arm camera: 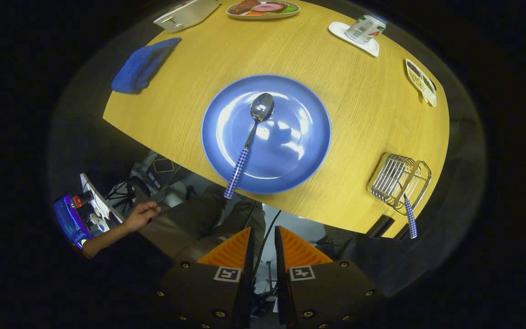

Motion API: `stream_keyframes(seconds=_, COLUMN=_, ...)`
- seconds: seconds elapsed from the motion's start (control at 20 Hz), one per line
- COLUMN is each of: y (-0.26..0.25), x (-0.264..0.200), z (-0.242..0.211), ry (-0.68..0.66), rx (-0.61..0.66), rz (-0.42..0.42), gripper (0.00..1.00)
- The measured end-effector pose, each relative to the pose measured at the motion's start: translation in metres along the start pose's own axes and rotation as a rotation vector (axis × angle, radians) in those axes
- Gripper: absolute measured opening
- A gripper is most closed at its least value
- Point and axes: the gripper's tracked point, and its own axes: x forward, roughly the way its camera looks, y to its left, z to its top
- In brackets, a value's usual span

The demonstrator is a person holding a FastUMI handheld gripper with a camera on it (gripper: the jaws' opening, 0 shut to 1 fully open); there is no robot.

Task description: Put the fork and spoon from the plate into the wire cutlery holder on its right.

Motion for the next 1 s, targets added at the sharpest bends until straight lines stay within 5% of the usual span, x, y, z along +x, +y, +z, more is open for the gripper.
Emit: stream_keyframes(seconds=1.0, y=0.032, x=0.074, z=0.061, ry=-0.02, rx=0.214, rz=0.044, gripper=0.24)
